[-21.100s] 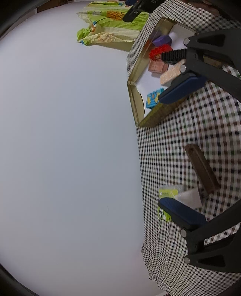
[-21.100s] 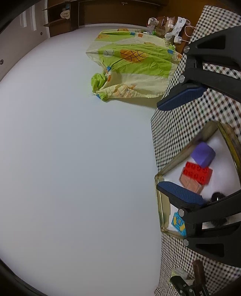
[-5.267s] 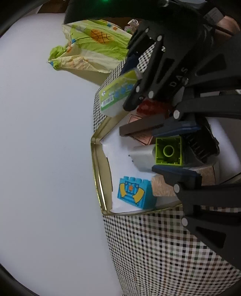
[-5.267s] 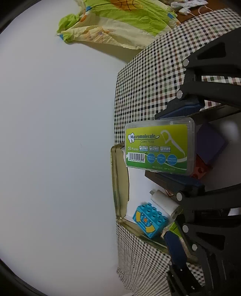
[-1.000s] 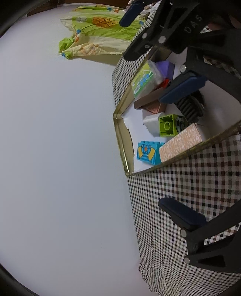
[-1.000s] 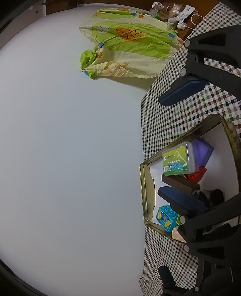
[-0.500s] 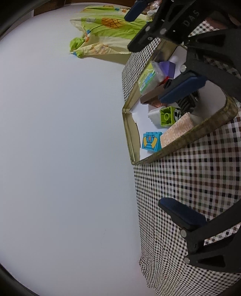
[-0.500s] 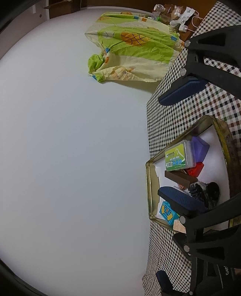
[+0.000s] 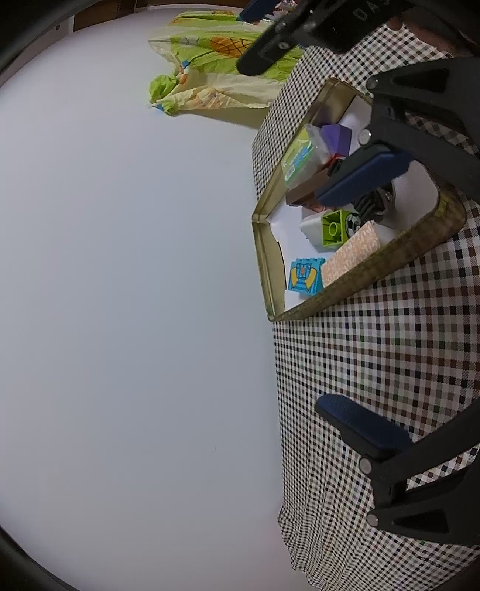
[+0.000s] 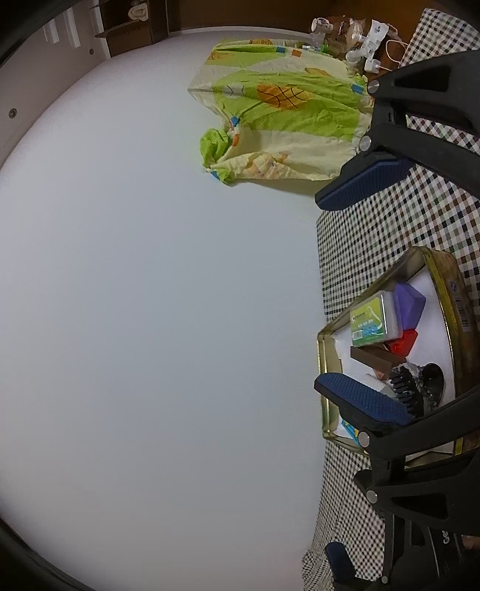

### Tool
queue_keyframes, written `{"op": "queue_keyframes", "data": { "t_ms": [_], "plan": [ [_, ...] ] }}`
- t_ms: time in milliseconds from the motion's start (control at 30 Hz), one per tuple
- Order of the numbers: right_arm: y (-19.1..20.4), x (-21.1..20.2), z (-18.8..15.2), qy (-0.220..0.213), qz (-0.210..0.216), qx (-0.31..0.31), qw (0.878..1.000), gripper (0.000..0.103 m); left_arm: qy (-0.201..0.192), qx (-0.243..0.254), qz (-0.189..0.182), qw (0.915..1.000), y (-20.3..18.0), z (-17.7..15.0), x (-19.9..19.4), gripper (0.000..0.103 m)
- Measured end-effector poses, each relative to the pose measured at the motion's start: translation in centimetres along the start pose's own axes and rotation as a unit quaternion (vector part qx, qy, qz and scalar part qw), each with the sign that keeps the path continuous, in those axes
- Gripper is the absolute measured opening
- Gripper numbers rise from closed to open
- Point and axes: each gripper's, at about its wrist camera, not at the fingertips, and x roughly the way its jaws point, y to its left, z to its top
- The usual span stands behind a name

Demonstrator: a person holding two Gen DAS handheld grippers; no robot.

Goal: Organize rigid objects

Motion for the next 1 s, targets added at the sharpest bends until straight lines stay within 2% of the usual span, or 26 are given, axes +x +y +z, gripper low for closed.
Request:
{"op": "queue_keyframes", "data": {
  "t_ms": [300,567,1000],
  "plan": [
    [0.7,-0.9,0.2,-0.031,0.001,-0.009,0.999,0.097,-0.004,0.006,0.008,0.9999,-0.2,0.0,-0.2,0.103],
    [-0.1,-1.5,0.2,-0.031,0.000,-0.002,1.000,0.099,0.004,0.005,0.019,0.9998,-0.1,0.0,0.0,0.103],
    [-0.2,-1.6,0.2,-0.026,-0.002,0.002,1.000,0.099,0.005,0.004,0.018,0.9998,0.2,0.0,0.1,0.103]
  ]
}}
